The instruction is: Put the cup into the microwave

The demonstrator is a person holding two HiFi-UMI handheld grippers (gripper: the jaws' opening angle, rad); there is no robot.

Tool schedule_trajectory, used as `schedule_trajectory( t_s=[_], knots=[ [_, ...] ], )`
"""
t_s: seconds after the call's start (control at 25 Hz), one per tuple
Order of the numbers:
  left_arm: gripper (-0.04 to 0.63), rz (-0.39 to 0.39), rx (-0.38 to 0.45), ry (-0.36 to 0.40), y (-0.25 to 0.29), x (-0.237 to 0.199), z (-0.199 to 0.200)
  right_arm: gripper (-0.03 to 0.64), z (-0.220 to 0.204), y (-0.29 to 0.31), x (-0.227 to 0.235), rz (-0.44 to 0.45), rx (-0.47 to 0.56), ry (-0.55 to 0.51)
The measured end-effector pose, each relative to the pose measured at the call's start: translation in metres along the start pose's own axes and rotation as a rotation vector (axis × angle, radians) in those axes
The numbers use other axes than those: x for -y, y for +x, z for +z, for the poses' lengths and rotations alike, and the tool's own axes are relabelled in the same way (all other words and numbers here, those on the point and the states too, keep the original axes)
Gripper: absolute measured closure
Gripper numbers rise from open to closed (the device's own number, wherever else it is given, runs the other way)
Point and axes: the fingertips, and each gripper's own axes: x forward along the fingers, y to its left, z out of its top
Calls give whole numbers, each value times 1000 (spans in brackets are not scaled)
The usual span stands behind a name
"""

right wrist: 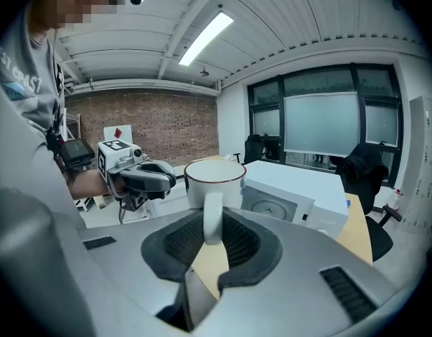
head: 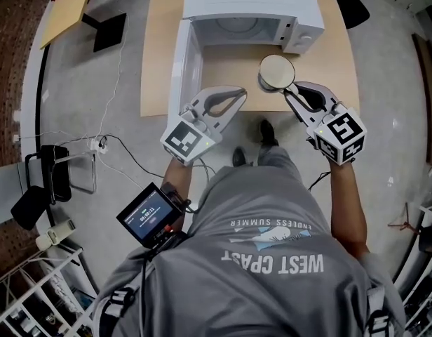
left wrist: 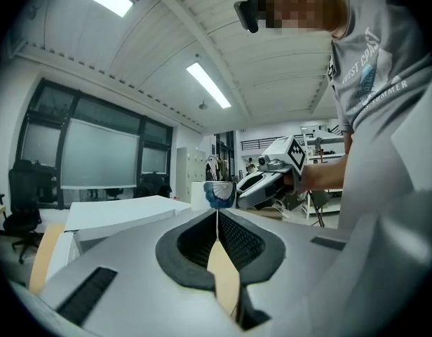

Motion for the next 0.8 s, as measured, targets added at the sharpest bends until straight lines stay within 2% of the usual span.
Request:
schedule_trajectory(
  t_s=[0.32, 0.68, 0.8],
  knots=[
    [572, 58, -61, -87, 20, -39, -44, 549, -25, 78, 50, 47, -50, 32],
    [572, 140, -130, -209, 43, -83, -89, 548, -74, 182, 126, 36, -113, 83],
    [572, 147, -142, -219, 51, -96, -106, 548, -91, 219, 149, 33, -130, 101]
  ],
)
